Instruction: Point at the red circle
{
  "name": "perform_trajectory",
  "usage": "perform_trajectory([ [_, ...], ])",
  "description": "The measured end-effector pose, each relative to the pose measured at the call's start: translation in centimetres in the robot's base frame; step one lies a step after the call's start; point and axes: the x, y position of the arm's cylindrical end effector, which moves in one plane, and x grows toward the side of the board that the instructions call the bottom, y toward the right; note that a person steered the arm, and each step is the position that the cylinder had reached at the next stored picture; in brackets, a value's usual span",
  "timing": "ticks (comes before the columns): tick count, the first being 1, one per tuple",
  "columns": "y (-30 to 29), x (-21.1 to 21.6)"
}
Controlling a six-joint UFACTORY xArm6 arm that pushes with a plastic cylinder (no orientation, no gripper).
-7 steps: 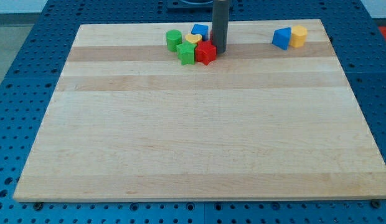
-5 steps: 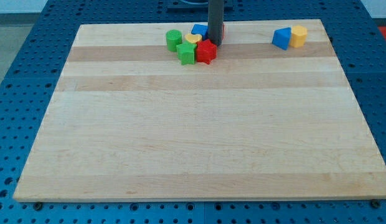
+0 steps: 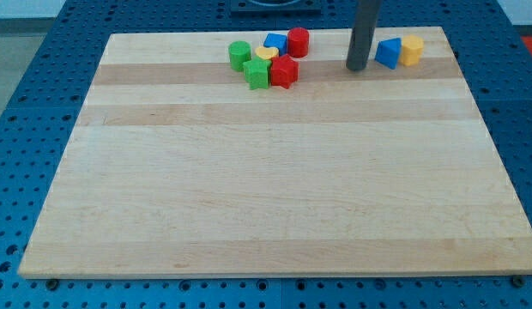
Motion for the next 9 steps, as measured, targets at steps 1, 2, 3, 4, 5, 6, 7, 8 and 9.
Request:
perform_trajectory([
  [1, -1.1, -4.7],
  [2, -1.5, -5.0],
  [3, -3.6, -3.7],
  [4, -4.9, -2.9],
  [5, -5.0, -2.9],
  [6, -5.2, -2.6],
  [7, -5.6, -1.6],
  [8, -5.6, -1.3],
  [9, -5.5, -0.6],
])
